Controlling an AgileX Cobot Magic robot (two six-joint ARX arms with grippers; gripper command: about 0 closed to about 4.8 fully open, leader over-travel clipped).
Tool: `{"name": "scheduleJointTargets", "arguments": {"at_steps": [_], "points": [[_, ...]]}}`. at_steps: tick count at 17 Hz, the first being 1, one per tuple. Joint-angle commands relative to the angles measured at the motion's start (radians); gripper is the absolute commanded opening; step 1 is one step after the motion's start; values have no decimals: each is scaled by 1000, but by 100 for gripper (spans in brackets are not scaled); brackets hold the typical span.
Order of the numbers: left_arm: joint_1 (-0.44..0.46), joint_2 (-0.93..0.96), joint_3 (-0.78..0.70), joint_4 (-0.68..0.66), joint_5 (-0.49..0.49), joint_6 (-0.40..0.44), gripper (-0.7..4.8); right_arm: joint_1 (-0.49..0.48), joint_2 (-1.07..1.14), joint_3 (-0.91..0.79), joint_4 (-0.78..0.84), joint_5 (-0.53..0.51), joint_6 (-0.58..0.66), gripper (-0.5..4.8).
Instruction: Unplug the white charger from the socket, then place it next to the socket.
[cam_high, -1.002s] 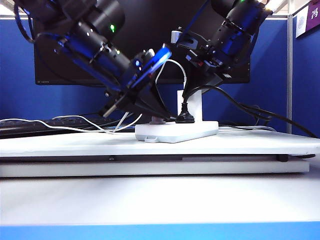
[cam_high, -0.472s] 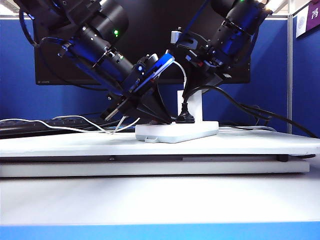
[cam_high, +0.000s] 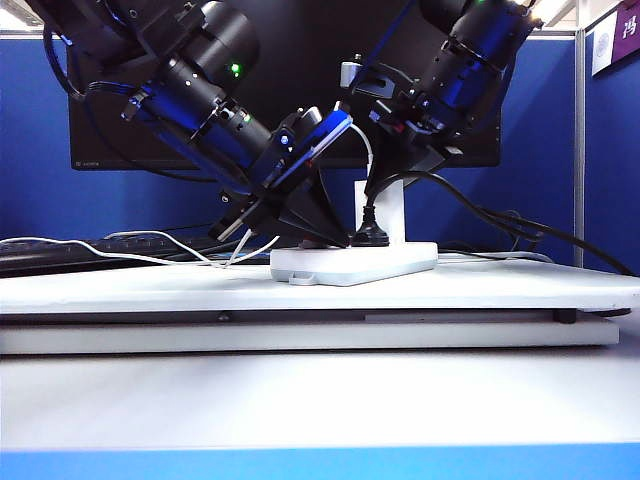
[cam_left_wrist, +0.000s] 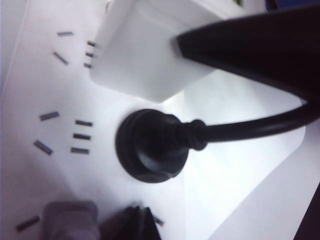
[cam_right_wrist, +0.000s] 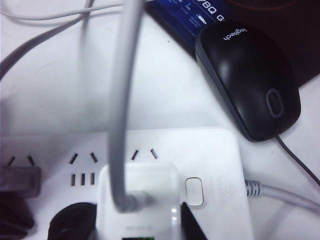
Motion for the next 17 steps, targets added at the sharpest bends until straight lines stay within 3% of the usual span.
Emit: {"name": "scheduleJointTargets", "arguments": {"at_steps": [1, 3, 5, 8, 10, 13, 15, 17], "points": [[2, 11, 2, 2, -43, 13, -5, 12, -18, -1, -29, -2, -41, -2], [2, 11, 2, -5, -57, 17, -5, 10, -20, 0, -2, -47, 51, -1], [2, 11, 2, -12, -57, 24, -5, 11, -29, 0, -4, -47, -34, -1], [2, 15, 2, -18, -59, 24, -5, 29, -31, 0, 50, -77, 50, -1], [2, 32, 2, -21, -56, 24, -5, 35, -38, 0, 54, -29, -3, -1], [2, 44, 2, -31, -53, 26, -5, 26, -39, 0, 56, -90, 55, -1], [-3, 47, 2, -28, -51, 29, -5, 24, -42, 0, 48, -23, 1, -1], [-5, 46, 2, -27, -48, 42, -5, 20, -42, -1, 63, -115, 66, -1]]}}
